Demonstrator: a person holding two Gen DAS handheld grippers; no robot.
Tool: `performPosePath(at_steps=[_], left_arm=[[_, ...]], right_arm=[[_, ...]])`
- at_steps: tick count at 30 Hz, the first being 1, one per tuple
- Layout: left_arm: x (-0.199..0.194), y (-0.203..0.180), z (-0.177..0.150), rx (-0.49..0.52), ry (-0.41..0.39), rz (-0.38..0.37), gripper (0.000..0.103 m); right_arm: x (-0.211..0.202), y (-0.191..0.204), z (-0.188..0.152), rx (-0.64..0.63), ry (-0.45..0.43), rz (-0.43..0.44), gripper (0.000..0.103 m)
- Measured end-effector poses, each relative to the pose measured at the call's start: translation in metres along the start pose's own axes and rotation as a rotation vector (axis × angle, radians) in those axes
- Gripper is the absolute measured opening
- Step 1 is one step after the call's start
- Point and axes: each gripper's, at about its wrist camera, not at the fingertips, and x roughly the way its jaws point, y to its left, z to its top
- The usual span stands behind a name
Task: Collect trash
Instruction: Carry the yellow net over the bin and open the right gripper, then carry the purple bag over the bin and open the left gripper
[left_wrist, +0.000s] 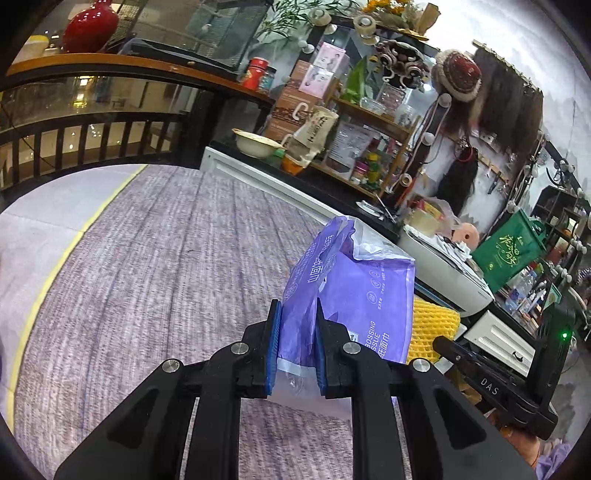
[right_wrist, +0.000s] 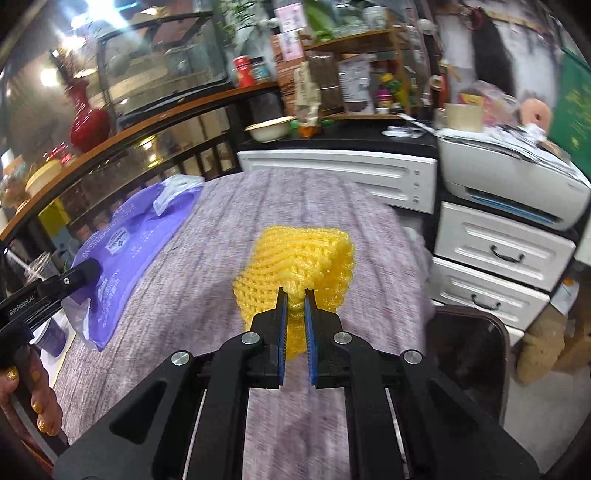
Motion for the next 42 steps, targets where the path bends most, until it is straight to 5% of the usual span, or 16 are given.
performPosePath(at_steps=[15,29,30,34,42], left_arm=[[0.022,-0.062,-0.021,0.063,0.061,-0.109,0.016],[0.031,-0.090,-0.028,0.103,0.084,-0.137,0.016],[0.031,-0.091,-0.029,0.105,0.085,-0.137,0.016],[0.033,-0.095,-0.031,0.113,0.094,-0.141,0.016],[0.040,-0.107,-0.040,0.125,0.119,-0.165,0.016]], right_arm=[[-0.033,-0.112,-0.042,0.221,0.000,-0.203,0.010],[0.018,-0.170,-0.098,0.286,0.175,-0.367,0.011],[0.020,-0.173,-0.102,0.295,0.185,-0.379,0.013],[0.020,-0.182,-0.112,0.341,0.189,-0.391,0.056],[0.001,-0.187,-0.120,0.381,0.154,-0.391,0.066]])
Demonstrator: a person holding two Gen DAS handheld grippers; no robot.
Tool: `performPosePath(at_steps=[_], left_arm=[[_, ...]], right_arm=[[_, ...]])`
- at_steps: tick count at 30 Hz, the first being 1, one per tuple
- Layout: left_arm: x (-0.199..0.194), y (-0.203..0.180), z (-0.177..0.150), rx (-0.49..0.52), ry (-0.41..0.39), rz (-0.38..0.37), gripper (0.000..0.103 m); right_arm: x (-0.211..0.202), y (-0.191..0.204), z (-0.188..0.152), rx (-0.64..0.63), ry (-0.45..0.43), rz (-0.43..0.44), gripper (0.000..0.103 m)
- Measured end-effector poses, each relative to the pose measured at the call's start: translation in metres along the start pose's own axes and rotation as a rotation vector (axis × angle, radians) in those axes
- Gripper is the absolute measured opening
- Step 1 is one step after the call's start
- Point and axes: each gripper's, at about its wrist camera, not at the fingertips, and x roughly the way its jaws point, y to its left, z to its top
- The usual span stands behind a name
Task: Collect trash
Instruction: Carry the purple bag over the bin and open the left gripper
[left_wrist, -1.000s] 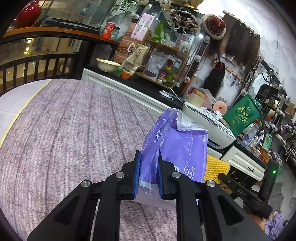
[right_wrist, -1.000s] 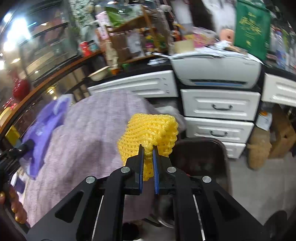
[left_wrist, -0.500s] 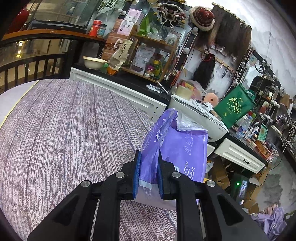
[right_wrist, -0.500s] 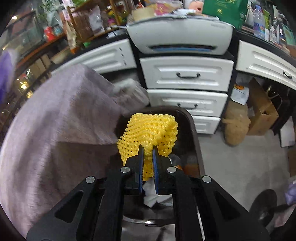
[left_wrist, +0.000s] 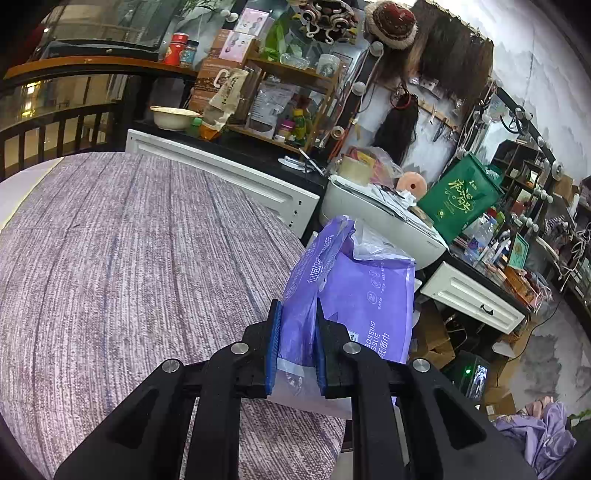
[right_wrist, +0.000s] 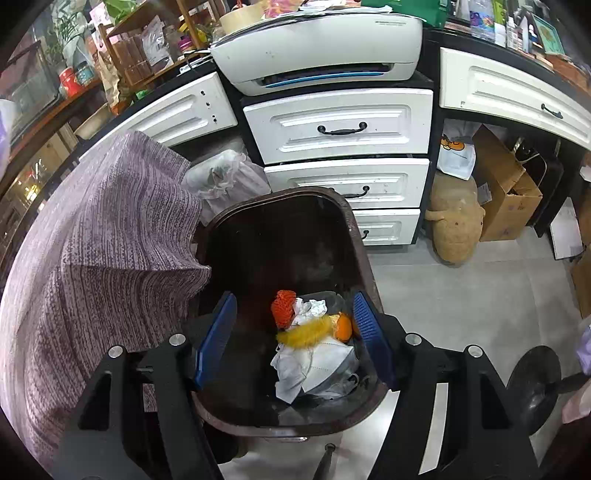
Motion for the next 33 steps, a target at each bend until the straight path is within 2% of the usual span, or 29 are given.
performPosePath(at_steps=[10,16,21,28,30,32,33], left_arm=[[0.022,-0.040,-0.006,0.057,0.041,-0.071,0.016],[0.051,-0.078,-0.031,0.118,0.113,-0.102,0.016],[0.077,-0.108,-0.057,0.207,0.160,-0.084,0.016],[0.116,-0.126,-0.074,0.273,0.225,-0.028,0.017],[0.124,-0.128,-0.080,0.285,0.238,-0.016,0.020],[0.134,-0.131,-0.088,0.295,0.270,-0.016,0.030],[0.138,-0.132,-0.091,0.305,0.281,-0.009,0.045]], right_arm=[[-0.035,-0.023,0.004,0.076,-0.072,0.014,0.066],[-0.062,-0.040,0.008,0.121,-0.143,-0.008,0.066],[-0.079,-0.062,0.013,0.164,-0.189,-0.040,0.070],[-0.085,-0.090,0.012,0.212,-0.194,-0.080,0.070],[-0.085,-0.097,0.012,0.220,-0.192,-0.085,0.070],[-0.087,-0.101,0.011,0.222,-0.197,-0.094,0.070],[-0.087,-0.103,0.011,0.223,-0.195,-0.101,0.071]])
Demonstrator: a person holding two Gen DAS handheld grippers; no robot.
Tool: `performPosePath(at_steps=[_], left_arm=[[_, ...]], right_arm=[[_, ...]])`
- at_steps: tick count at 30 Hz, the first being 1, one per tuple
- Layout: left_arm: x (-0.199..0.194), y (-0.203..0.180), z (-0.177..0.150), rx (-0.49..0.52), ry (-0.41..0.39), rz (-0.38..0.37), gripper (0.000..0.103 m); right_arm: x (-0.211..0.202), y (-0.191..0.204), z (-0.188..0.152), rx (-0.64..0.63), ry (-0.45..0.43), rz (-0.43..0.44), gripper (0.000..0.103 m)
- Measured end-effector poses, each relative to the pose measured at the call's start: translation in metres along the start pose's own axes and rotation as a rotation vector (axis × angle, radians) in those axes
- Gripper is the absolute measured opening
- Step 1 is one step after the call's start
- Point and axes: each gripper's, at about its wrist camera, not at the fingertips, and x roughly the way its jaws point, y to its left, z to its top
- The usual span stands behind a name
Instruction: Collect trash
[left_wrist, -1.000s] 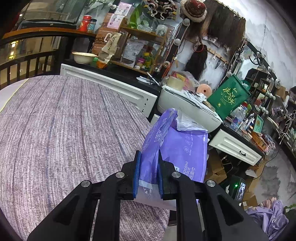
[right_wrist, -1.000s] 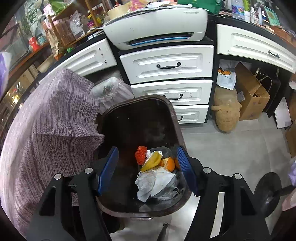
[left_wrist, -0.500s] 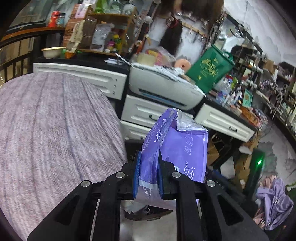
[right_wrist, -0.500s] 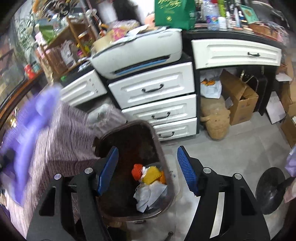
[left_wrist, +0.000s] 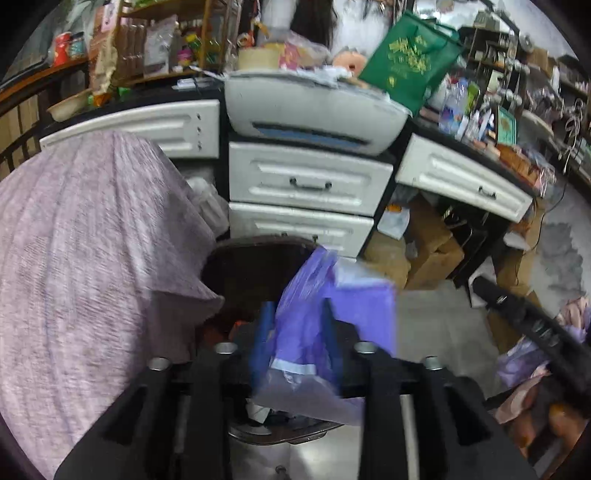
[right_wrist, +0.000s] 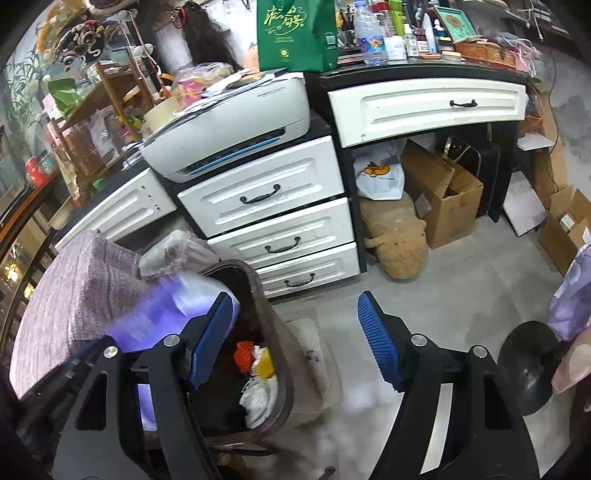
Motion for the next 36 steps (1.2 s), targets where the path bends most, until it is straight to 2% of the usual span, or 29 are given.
performPosePath(at_steps=[1,4,10,19,26,28,36], left_arm=[[0.004,-0.002,-0.002,0.011,0.007,0.009,0.061],[0.002,-0.006,-0.008,0.030,0.002,-0.025,0.081],[-0.023,-0.014,-0.015,0.103,-0.049,-0.042,0.095],[-0.078,0.014,-0.033,0.099,-0.110,-0.030,0.097],[-0.129,0.042,-0.045,0.080,-0.186,0.004,0.097],[-0.145,0.052,-0.048,0.070,-0.210,0.016,0.097],[-0.188,0.087,-0.068,0.031,-0.268,0.098,0.097]], right_arm=[[0.001,-0.002,0.001,0.002,0.005,-0.002,0.071],[0.001,-0.006,0.001,0.006,0.007,-0.002,0.072],[-0.002,-0.003,-0.002,-0.022,-0.001,-0.017,0.075],[-0.014,0.017,-0.015,-0.057,0.002,0.008,0.086],[-0.048,0.069,-0.036,-0.117,-0.064,0.114,0.092],[-0.058,0.081,-0.040,-0.118,-0.087,0.134,0.096],[-0.104,0.129,-0.064,-0.164,-0.166,0.196,0.097]])
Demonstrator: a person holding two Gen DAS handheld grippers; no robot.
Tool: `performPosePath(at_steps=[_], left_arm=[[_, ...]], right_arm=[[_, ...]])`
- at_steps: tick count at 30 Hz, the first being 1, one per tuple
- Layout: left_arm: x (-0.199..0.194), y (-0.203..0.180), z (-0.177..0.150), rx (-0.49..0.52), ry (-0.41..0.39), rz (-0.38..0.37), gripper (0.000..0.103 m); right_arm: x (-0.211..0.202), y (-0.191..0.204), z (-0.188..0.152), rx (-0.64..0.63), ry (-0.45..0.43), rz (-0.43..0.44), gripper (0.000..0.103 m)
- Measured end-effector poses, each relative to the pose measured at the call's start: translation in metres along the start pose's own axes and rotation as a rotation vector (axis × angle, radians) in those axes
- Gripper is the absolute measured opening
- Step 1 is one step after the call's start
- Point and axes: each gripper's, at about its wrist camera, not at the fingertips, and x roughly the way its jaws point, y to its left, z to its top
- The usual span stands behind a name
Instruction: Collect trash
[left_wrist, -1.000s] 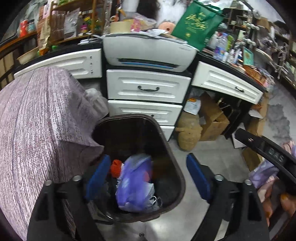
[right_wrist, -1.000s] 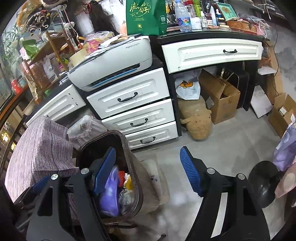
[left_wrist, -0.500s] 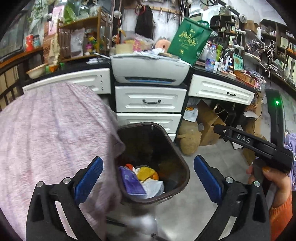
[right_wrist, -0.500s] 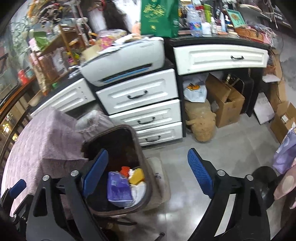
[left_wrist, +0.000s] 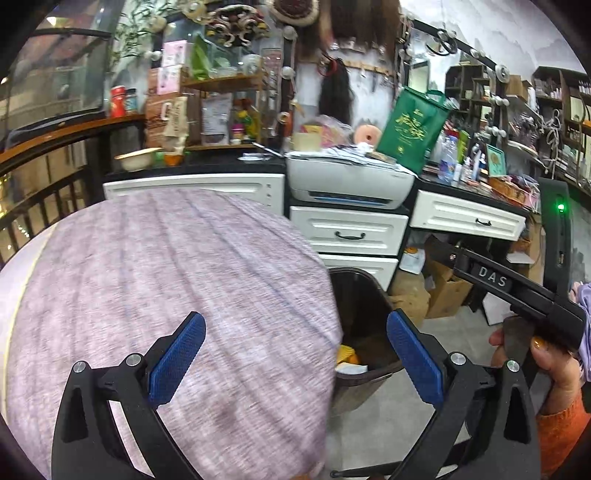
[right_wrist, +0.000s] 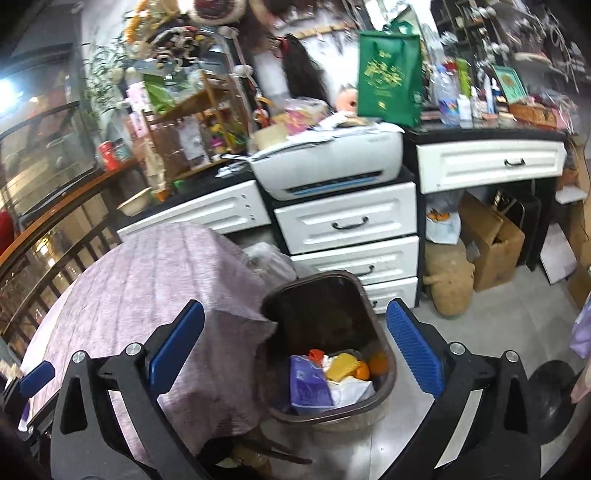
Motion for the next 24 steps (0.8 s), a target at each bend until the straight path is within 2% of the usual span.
performPosePath(at_steps=[3,8,15,24], left_arm=[[-0.014,0.012,-0.006,-0.018,-0.017,0.022,0.097],[-0.042,0.032,-0.018,-0.057,-0.046,0.067,0.097],[-0.072,0.047,-0.028,-0.120,-0.092,0.119,0.097],[-0.102,0.057,-0.039,-0.195,-0.161,0.177,0.097]], right_arm=[[-0.014,0.016,-0.008,-0.022,-0.018,0.028,0.097],[-0.040,0.043,-0.026,-0.102,-0.081,0.025,0.097],[-0.065,0.061,-0.048,-0.167,-0.087,0.060,0.097],[-0.106,0.070,-0.071,-0.213,-0.144,0.122,0.097]])
